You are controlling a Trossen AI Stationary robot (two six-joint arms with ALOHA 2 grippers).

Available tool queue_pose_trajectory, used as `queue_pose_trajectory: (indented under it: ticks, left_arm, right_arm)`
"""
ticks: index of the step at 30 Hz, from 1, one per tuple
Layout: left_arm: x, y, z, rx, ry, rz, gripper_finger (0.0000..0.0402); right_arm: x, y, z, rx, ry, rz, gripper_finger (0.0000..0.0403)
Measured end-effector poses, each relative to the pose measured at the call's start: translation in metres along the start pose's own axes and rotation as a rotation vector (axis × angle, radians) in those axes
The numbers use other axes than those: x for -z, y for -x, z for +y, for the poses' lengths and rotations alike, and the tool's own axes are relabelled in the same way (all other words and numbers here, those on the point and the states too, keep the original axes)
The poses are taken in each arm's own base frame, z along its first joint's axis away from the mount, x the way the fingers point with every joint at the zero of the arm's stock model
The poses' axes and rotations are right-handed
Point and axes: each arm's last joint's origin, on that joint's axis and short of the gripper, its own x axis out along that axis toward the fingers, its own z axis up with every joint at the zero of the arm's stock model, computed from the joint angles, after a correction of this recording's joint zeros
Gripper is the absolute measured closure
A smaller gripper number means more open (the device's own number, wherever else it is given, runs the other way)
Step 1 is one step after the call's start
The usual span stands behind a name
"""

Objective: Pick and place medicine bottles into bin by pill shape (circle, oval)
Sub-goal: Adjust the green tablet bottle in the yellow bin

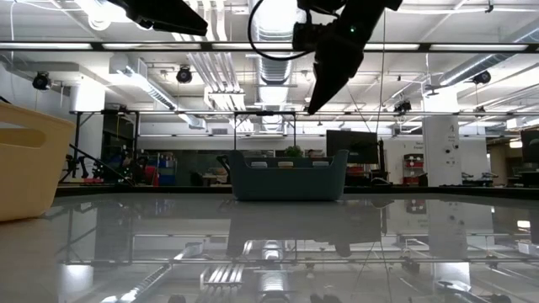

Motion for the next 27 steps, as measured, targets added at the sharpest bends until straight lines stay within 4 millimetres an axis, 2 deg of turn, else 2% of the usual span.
queue_pose_trajectory:
  ticks: [21, 27]
  left_arm:
    - [0.000, 0.000, 0.000, 0.000, 0.000, 0.000, 0.0171]
    - [0.000, 0.000, 0.000, 0.000, 0.002, 0.000, 0.0171]
  right_arm:
    - [0.018, 0.000, 0.064, -0.094, 0.082, -0.081, 0.0394]
    - [0.028, 0.002, 0.081, -0.127, 0.123, -0.168, 0.0394]
